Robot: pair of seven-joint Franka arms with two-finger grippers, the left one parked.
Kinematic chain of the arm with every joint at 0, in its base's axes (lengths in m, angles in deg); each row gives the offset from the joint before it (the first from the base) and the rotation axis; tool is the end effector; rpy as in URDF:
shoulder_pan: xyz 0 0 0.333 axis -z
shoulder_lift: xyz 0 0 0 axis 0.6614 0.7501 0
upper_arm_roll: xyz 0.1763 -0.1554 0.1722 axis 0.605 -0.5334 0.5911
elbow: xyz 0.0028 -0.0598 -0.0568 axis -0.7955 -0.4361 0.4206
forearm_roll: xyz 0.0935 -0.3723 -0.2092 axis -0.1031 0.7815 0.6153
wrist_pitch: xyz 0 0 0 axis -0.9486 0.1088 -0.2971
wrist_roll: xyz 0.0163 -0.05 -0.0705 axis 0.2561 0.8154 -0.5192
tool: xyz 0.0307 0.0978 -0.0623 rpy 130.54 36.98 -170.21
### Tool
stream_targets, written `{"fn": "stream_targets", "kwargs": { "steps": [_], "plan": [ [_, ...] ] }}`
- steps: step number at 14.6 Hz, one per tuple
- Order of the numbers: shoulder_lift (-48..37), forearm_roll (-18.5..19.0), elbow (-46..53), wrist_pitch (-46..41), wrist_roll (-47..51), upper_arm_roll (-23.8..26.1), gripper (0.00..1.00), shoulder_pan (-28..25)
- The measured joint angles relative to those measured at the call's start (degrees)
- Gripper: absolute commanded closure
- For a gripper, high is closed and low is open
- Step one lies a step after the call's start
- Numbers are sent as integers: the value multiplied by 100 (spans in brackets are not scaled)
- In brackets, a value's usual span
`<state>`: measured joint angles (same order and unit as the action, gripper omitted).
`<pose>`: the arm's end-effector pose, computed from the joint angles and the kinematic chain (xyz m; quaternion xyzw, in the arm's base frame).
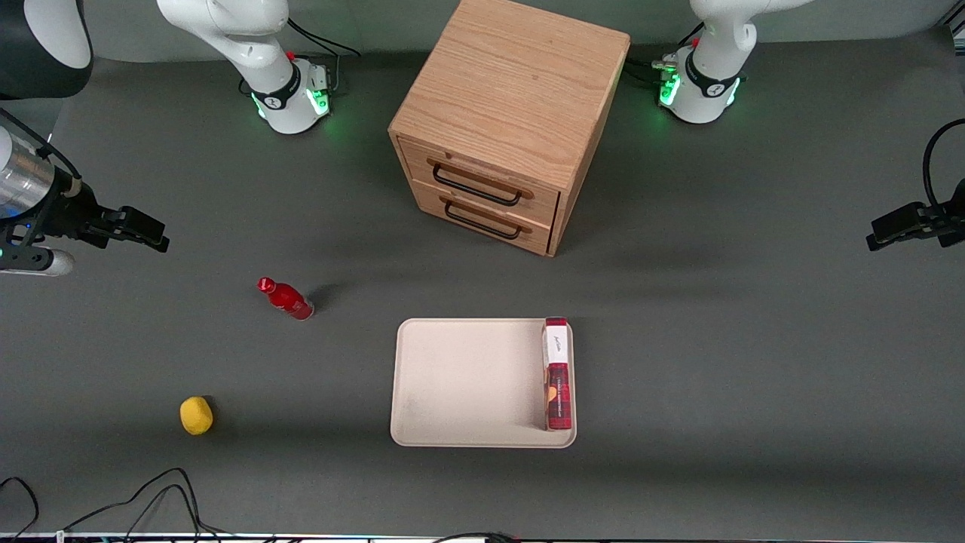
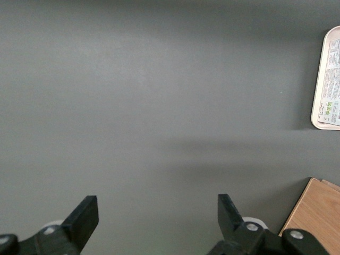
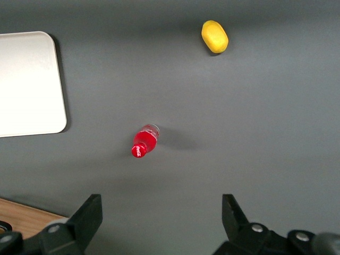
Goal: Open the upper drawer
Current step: 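Move the right gripper toward the upper drawer's black handle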
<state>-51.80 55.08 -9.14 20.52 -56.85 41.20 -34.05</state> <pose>0.6125 0.0232 0.5491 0.9985 -0.0549 -0.0072 0.0038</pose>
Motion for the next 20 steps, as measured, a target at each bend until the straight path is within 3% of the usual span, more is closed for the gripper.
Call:
{"fn": "stream_targets", "kwargs": {
  "steps": [6, 8, 20],
  "plan": [
    [-1, -1, 0, 0, 12, 25, 0, 0],
    [2, -2, 0, 10, 12, 237, 0, -4],
    [550, -267, 103, 368, 46, 2857, 0, -382]
  ]
}}
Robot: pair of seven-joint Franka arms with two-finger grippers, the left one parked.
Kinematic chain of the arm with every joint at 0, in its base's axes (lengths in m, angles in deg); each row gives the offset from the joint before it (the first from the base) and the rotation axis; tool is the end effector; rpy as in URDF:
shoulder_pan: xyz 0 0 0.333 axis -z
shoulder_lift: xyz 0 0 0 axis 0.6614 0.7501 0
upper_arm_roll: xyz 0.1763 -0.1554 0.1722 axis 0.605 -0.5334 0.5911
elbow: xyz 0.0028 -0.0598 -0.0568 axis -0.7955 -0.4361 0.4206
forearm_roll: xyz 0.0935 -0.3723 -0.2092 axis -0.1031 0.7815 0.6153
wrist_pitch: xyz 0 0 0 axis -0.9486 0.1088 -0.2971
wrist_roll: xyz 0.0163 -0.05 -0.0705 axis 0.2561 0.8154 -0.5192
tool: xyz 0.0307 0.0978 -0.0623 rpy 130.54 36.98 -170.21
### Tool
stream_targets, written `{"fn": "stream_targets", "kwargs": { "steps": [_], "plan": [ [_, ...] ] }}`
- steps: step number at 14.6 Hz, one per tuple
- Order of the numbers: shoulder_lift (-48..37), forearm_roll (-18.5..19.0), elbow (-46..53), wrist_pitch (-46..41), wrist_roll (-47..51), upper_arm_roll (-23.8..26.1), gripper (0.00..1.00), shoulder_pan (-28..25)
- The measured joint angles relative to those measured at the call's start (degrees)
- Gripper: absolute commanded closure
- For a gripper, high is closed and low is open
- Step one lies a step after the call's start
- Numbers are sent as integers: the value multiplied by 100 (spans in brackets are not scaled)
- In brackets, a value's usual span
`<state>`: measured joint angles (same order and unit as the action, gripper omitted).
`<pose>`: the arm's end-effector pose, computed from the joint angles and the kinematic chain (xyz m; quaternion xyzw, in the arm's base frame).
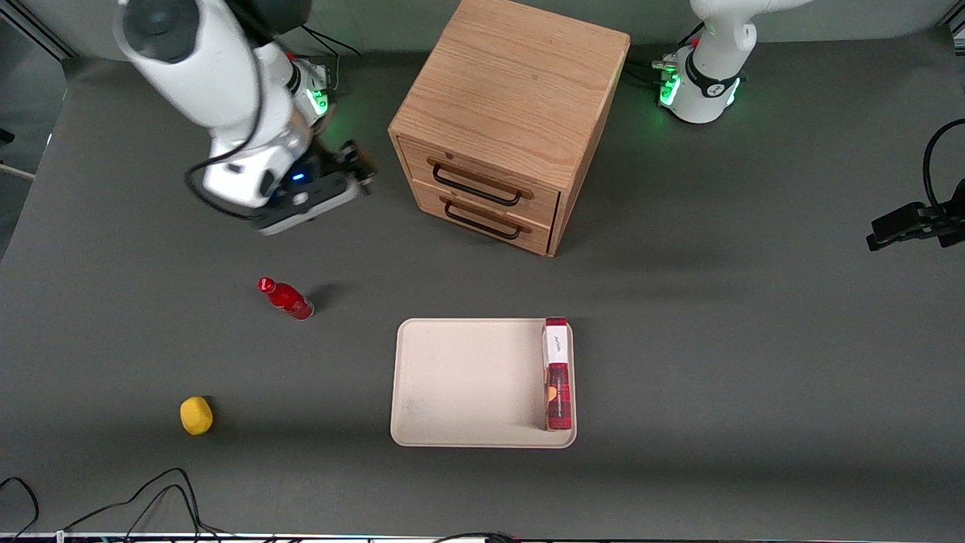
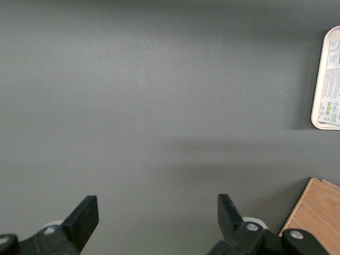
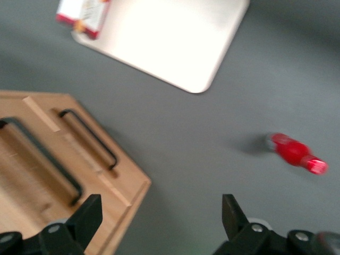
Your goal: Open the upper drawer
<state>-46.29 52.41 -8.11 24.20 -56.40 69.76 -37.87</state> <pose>0.5304 0.3514 0.5209 -0.9745 -0.2170 0.0222 0.0530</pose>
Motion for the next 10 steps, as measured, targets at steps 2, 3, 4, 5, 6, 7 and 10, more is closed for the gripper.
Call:
{"fn": "stream_targets", "kwargs": {
  "steps": [2, 3, 4, 5, 6, 7, 10],
  "plan": [
    [273, -10, 100, 197, -29, 516, 0, -30],
    [421, -10, 170, 246, -156, 699, 0, -50],
    [565, -10, 250, 286, -422, 799, 0, -82],
    [696, -10, 329, 299, -800, 830, 0, -104],
    [822, -10, 402, 299, -1247, 833, 0, -107],
    [948, -10, 459, 311, -1650, 832, 0, -106],
    [1244, -7, 539, 514, -2131, 843, 0, -234]
  ]
}}
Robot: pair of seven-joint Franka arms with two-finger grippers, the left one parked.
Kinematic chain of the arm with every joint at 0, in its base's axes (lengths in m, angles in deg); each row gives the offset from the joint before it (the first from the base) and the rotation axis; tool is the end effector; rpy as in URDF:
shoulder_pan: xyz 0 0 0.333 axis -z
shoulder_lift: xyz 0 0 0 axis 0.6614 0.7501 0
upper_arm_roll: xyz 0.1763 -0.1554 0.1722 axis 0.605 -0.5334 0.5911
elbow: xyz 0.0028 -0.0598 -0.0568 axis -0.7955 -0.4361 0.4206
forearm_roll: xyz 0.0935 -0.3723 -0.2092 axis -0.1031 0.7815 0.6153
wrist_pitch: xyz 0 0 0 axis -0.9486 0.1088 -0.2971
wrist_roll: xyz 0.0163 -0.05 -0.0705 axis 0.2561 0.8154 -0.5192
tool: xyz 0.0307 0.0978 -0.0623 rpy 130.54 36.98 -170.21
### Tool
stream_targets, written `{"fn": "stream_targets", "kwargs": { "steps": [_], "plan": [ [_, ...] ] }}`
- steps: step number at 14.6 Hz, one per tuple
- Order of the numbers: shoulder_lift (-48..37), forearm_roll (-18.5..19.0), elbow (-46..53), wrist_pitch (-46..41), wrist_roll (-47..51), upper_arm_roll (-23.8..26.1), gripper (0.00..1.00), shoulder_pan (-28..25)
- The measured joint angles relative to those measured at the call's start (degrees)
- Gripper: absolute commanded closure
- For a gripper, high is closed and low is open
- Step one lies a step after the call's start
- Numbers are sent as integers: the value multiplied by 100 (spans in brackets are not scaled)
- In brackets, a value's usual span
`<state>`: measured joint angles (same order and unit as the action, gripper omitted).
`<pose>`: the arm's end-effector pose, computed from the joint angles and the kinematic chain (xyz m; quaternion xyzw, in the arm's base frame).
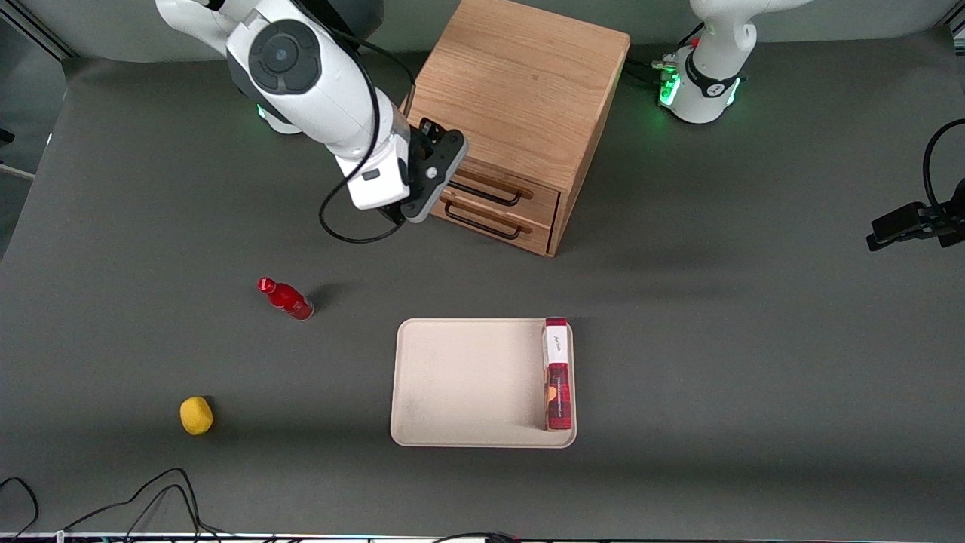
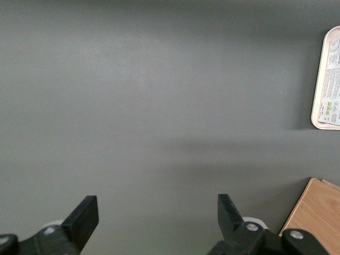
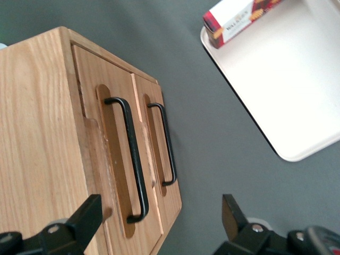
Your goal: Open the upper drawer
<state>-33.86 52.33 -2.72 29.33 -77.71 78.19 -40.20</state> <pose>0.5150 0.4458 0.4824 -0.8770 -0.4584 0.0195 0.1425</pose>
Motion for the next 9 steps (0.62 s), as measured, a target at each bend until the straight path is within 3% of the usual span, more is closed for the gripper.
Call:
{"fn": "stream_targets", "kwargs": {
  "steps": [9],
  "plan": [
    [625, 542, -174, 560, -228, 3, 0, -356]
  ]
}}
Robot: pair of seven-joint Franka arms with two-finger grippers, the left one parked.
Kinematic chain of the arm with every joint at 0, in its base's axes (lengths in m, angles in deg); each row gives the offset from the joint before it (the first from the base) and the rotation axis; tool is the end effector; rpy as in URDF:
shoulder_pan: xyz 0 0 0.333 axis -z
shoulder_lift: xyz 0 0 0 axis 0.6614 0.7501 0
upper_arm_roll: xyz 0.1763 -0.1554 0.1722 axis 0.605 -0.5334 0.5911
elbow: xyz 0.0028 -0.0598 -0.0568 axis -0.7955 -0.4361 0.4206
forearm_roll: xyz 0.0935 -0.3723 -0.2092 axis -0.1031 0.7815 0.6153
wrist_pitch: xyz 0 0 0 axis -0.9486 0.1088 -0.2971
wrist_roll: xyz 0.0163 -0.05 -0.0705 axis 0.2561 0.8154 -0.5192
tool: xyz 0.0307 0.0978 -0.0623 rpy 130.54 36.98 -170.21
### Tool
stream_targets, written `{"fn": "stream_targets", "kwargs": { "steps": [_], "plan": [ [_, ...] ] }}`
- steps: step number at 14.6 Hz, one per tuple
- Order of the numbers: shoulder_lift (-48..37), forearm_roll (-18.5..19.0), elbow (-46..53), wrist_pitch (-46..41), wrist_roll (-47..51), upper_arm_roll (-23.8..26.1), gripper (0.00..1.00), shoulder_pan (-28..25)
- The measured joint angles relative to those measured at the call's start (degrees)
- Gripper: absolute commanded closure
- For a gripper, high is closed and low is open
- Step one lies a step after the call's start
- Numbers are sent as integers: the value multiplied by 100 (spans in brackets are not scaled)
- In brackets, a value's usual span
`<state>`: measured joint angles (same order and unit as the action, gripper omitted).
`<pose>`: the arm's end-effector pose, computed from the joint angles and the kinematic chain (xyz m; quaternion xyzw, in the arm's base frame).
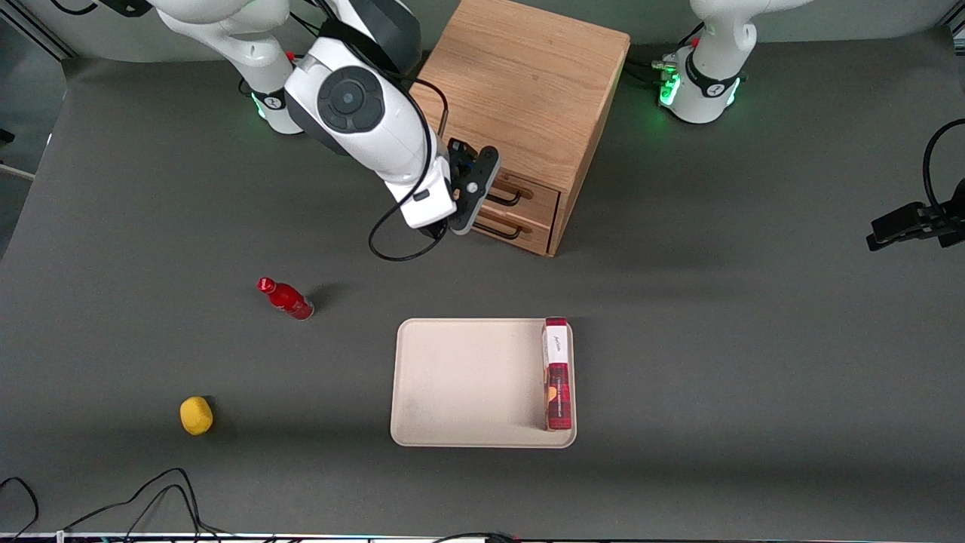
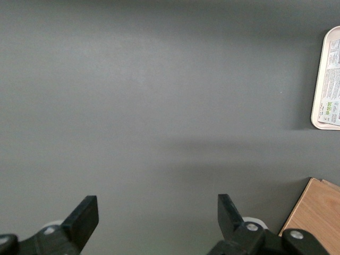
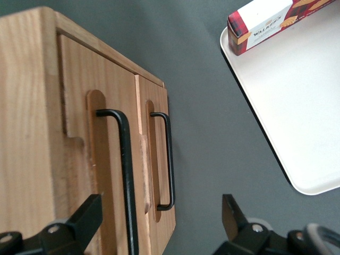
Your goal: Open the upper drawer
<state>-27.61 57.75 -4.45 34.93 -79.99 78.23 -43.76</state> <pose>0.5084 0.4788 0.4170 -0.8529 -0.5041 0.0223 0.1341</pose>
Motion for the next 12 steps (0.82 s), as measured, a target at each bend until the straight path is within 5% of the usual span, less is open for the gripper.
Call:
{"fn": "stream_targets", "kwargs": {
  "steps": [12],
  "plan": [
    [290, 134, -387, 333, -14, -8, 0, -134]
  ]
}}
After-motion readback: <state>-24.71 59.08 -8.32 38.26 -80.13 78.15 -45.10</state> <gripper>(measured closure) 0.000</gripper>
